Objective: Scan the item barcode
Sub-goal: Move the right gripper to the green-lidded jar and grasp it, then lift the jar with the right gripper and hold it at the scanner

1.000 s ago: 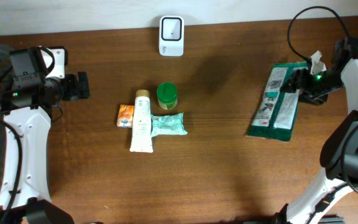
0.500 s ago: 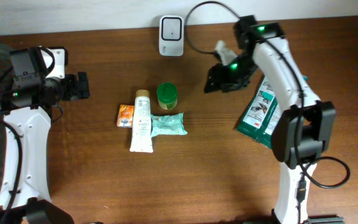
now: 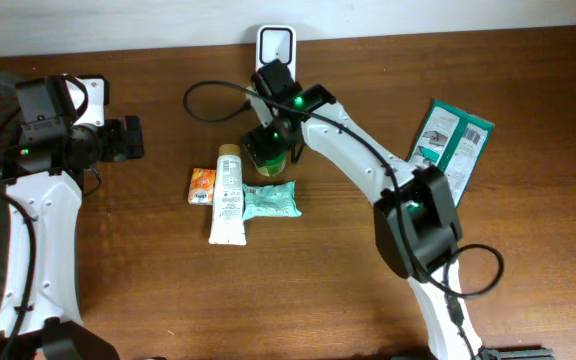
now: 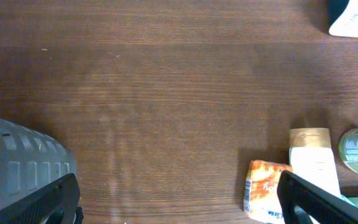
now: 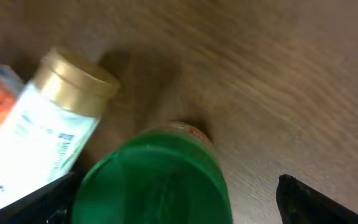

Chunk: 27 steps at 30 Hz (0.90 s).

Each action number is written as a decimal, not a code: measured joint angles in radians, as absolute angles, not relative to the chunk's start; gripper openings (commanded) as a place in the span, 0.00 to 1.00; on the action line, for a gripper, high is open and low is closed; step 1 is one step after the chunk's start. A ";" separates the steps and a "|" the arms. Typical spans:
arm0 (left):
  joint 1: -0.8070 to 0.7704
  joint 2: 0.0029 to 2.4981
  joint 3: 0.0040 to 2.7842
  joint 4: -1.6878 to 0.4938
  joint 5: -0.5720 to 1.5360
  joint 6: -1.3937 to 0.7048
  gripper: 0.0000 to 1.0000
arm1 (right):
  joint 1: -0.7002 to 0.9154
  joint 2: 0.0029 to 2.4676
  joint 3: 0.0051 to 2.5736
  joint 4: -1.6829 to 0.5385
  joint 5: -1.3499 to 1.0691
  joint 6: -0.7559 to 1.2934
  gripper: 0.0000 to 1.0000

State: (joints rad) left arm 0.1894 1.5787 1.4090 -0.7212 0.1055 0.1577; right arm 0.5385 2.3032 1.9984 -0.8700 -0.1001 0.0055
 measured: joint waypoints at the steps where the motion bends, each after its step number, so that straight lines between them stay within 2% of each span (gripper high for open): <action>1: 0.189 1.579 1.409 -0.721 0.105 0.158 0.99 | 0.538 2.322 1.998 -0.866 -0.089 0.008 0.81; 3: 0.189 1.579 1.409 -0.721 0.105 0.158 0.99 | 0.538 2.326 1.998 -0.859 -0.079 0.026 0.73; 12: 0.189 1.579 1.409 -0.721 0.105 0.158 0.99 | 0.538 2.335 1.998 -0.877 -0.076 0.053 0.72; 17: 0.189 1.579 1.409 -0.722 0.105 0.158 0.99 | 0.538 2.335 1.998 -0.886 -0.110 0.054 0.59; 20: 0.189 1.579 1.409 -0.722 0.105 0.158 0.99 | 0.538 2.329 1.998 -0.910 -0.134 0.053 0.59; 22: 0.189 1.579 1.409 -0.721 0.105 0.158 0.99 | 0.530 2.308 1.998 -0.939 -0.224 0.030 0.59; 25: 0.189 1.579 1.409 -0.722 0.105 0.158 0.99 | 0.444 2.189 1.998 -1.017 -0.636 -0.181 0.60; 27: 0.189 1.579 1.409 -0.722 0.105 0.158 0.99 | 0.368 2.110 2.000 -1.114 -0.831 -0.310 0.60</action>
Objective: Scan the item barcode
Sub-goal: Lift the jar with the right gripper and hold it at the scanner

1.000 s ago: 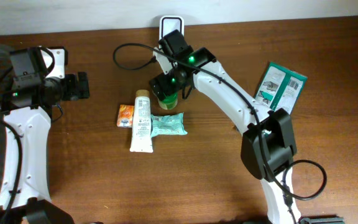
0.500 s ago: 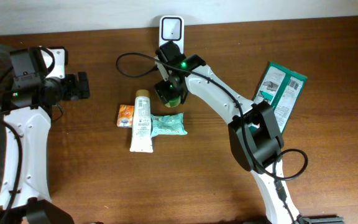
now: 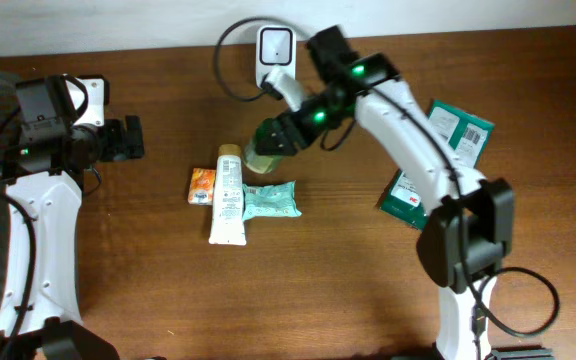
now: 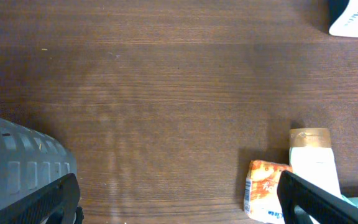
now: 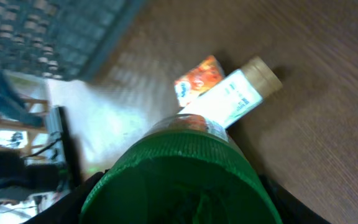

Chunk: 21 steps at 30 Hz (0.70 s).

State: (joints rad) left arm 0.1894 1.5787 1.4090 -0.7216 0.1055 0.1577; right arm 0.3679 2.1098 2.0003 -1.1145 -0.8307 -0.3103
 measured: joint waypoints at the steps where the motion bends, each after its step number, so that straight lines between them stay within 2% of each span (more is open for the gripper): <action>1: 0.189 1.579 1.409 -0.720 0.105 0.158 0.99 | 0.340 2.097 2.002 -1.153 -0.889 -0.357 0.60; 6: 0.189 1.579 1.409 -0.721 0.105 0.158 0.99 | 0.305 2.093 2.003 -1.320 -1.047 -0.590 0.59; 9: 0.189 1.579 1.409 -0.721 0.105 0.158 0.99 | 0.306 2.093 2.003 -1.305 -0.954 -0.609 0.59; 13: 0.189 1.579 1.409 -0.721 0.106 0.158 0.99 | 0.331 2.093 2.002 -1.156 -0.498 -0.285 0.59; 15: 0.189 1.579 1.409 -0.721 0.105 0.158 0.99 | 0.355 2.095 2.002 -1.128 -0.287 -0.035 0.59; 16: 0.189 1.579 1.409 -0.721 0.105 0.158 0.99 | 0.368 2.111 2.002 -1.125 -0.150 0.179 0.54; 19: 0.189 1.579 1.409 -0.722 0.105 0.158 0.99 | 0.369 2.202 2.003 -1.124 0.001 0.498 0.53; 21: 0.189 1.579 1.409 -0.721 0.105 0.158 0.99 | 0.369 2.264 2.002 -1.121 0.041 0.599 0.54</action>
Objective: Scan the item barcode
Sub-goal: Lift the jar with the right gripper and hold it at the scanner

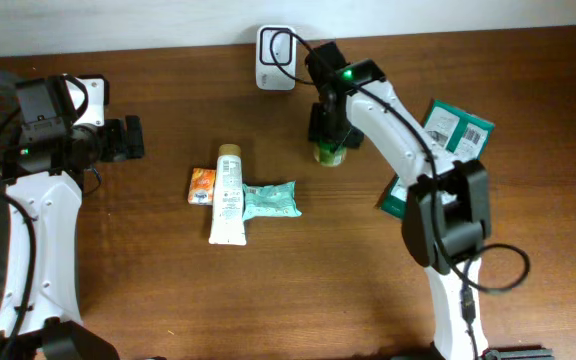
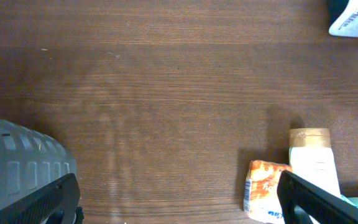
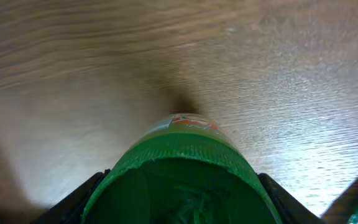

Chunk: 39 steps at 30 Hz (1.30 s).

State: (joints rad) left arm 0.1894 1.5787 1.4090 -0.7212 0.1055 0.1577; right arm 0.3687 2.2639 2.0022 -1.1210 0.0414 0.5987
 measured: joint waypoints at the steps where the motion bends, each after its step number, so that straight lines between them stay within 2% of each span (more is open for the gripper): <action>1: 0.189 1.579 1.409 -0.721 0.105 0.158 0.99 | 0.369 2.284 2.002 -1.121 0.051 0.621 0.57; 3: 0.189 1.579 1.409 -0.721 0.105 0.158 0.99 | 0.369 2.301 2.003 -1.120 0.065 0.652 0.60; 4: 0.189 1.579 1.409 -0.722 0.105 0.158 0.99 | 0.369 2.302 2.003 -1.121 0.065 0.656 0.70; 5: 0.189 1.579 1.409 -0.722 0.105 0.158 0.99 | 0.369 2.303 2.003 -1.121 0.065 0.658 0.87; 6: 0.189 1.579 1.409 -0.722 0.105 0.158 0.99 | 0.369 2.304 2.003 -1.124 0.066 0.659 0.95; 7: 0.189 1.579 1.409 -0.722 0.105 0.158 0.99 | 0.369 2.305 2.003 -1.129 0.068 0.656 0.98; 10: 0.189 1.579 1.409 -0.722 0.105 0.158 0.99 | 0.369 2.309 2.034 -1.159 0.067 0.508 0.99; 11: 0.189 1.579 1.409 -0.721 0.105 0.158 0.99 | 0.368 2.312 2.073 -1.188 0.067 0.398 0.98; 14: 0.189 1.579 1.409 -0.721 0.105 0.158 0.99 | 0.366 2.315 2.168 -1.286 0.068 -0.182 0.98; 17: 0.189 1.579 1.409 -0.721 0.105 0.158 0.99 | 0.356 2.315 2.134 -1.281 0.041 -0.397 1.00; 20: 0.189 1.579 1.409 -0.721 0.105 0.158 0.99 | 0.319 2.332 2.112 -1.266 -0.017 -0.495 0.90; 22: 0.189 1.579 1.409 -0.721 0.105 0.158 0.99 | 0.306 2.345 2.107 -1.266 -0.040 -0.509 0.73; 23: 0.189 1.579 1.409 -0.721 0.105 0.158 0.99 | 0.304 2.350 2.106 -1.266 -0.058 -0.508 0.71; 25: 0.189 1.579 1.409 -0.721 0.105 0.158 0.99 | 0.303 2.352 2.104 -1.262 -0.103 -0.460 0.64; 27: 0.189 1.579 1.409 -0.721 0.105 0.158 0.99 | 0.303 2.352 2.104 -1.256 -0.115 -0.361 0.65; 33: 0.189 1.579 1.409 -0.721 0.105 0.158 0.99 | 0.308 2.352 2.104 -1.227 -0.126 0.437 0.65; 36: 0.189 1.579 1.409 -0.721 0.105 0.158 0.99 | 0.350 2.352 2.104 -1.225 -0.134 0.930 0.69; 38: 0.189 1.579 1.409 -0.721 0.105 0.158 0.99 | 0.390 2.352 2.103 -1.212 -0.138 1.080 0.69; 39: 0.189 1.579 1.409 -0.721 0.105 0.158 0.99 | 0.402 2.352 2.103 -1.209 -0.134 1.090 0.73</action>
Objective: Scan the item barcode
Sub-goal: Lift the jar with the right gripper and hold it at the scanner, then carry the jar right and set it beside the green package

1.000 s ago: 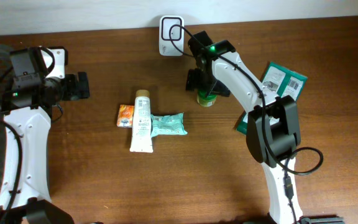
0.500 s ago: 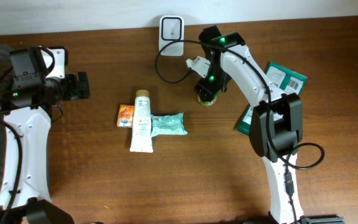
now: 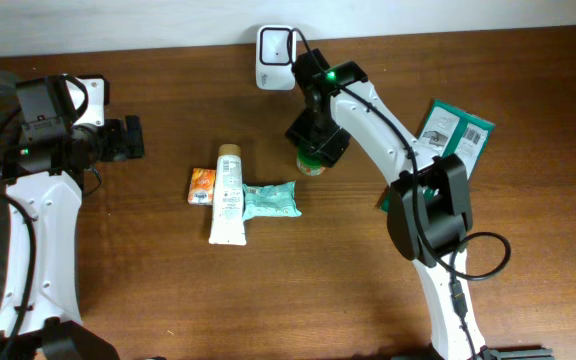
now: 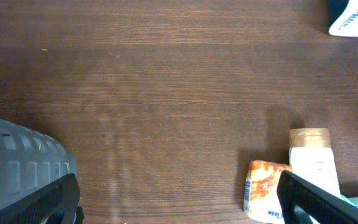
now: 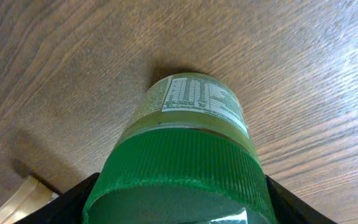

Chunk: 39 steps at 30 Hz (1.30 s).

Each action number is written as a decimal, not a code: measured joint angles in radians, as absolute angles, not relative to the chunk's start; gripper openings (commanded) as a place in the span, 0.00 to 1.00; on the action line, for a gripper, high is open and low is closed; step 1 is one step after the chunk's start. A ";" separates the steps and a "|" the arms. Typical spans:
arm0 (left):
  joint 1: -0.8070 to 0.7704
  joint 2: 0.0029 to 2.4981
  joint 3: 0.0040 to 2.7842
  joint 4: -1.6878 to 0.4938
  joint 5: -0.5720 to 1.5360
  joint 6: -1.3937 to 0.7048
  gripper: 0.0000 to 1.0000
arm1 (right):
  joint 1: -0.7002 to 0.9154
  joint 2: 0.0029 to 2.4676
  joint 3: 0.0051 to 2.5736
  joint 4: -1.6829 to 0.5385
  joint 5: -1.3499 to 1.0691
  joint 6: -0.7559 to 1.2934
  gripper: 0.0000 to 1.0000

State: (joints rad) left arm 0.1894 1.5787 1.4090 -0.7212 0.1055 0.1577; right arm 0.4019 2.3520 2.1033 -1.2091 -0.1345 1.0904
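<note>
A jar with a green ribbed lid (image 5: 173, 180) and a printed white label (image 5: 197, 96) is held in my right gripper (image 5: 176, 208), which is shut on the lid. Overhead, the jar (image 3: 311, 163) hangs below and right of the white scanner (image 3: 275, 45) at the table's back edge, under my right gripper (image 3: 315, 148). My left gripper (image 3: 130, 138) stays far left, open with nothing between its fingers (image 4: 48, 202). The scanner's corner (image 4: 353, 22) shows in the left wrist view.
An orange packet (image 3: 201, 186), a white tube with a gold cap (image 3: 227, 197) and a teal pouch (image 3: 270, 200) lie mid-table. Green boxes (image 3: 455, 135) sit at the right. A grey basket (image 4: 17, 155) stands at the far left.
My right gripper has shifted a little left and toward the front with the jar. The jar now shows its printed label in the right wrist view. The left arm has not moved.
My right gripper was around the jar standing beside the tube's cap. Then it held the jar tilted, just below the scanner. Then the jar was right of the scanner, and now it sits slightly left of that, label showing.
</note>
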 measured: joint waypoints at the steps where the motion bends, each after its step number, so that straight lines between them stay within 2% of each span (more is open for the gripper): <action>1: 0.189 1.579 1.409 -0.721 0.105 0.158 0.99 | 0.402 2.352 2.103 -1.202 -0.118 1.058 0.84; 2: 0.189 1.579 1.409 -0.721 0.105 0.158 0.99 | 0.402 2.352 2.102 -1.179 -0.109 0.947 0.86; 4: 0.189 1.579 1.409 -0.721 0.105 0.158 0.99 | 0.400 2.352 2.102 -1.174 -0.097 0.761 0.84; 6: 0.189 1.579 1.409 -0.721 0.105 0.158 0.99 | 0.400 2.352 2.102 -1.174 -0.095 0.681 0.81; 8: 0.189 1.579 1.409 -0.721 0.105 0.158 0.99 | 0.400 2.352 2.102 -1.170 -0.095 0.656 0.72; 12: 0.189 1.579 1.409 -0.721 0.105 0.158 0.99 | 0.400 2.352 2.102 -1.154 -0.060 0.730 0.72; 14: 0.189 1.579 1.409 -0.721 0.105 0.158 0.99 | 0.400 2.352 2.102 -1.155 -0.049 0.765 0.56; 16: 0.189 1.579 1.409 -0.721 0.105 0.158 0.99 | 0.400 2.352 2.102 -1.166 -0.045 0.774 0.56; 19: 0.189 1.579 1.409 -0.721 0.105 0.158 0.99 | 0.400 2.352 2.104 -1.177 -0.069 0.680 0.56; 24: 0.189 1.579 1.409 -0.722 0.106 0.158 0.99 | 0.367 2.374 2.251 -1.375 -0.387 0.518 0.51; 27: 0.189 1.579 1.409 -0.722 0.105 0.158 0.99 | 0.237 2.374 2.359 -1.408 -0.699 0.448 0.48; 29: 0.189 1.579 1.409 -0.721 0.105 0.158 0.99 | 0.170 2.374 2.359 -1.411 -0.912 0.441 0.49; 33: 0.189 1.579 1.409 -0.722 0.105 0.158 0.99 | 0.173 2.374 2.360 -1.443 -1.249 0.568 0.45; 39: 0.189 1.579 1.409 -0.722 0.105 0.158 0.99 | 0.173 2.366 2.360 -1.466 -1.368 0.591 0.45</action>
State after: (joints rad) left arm 0.1894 1.5787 1.4090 -0.7216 0.1055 0.1577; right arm 0.1734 2.3665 2.3600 -1.4662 -1.3678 0.5915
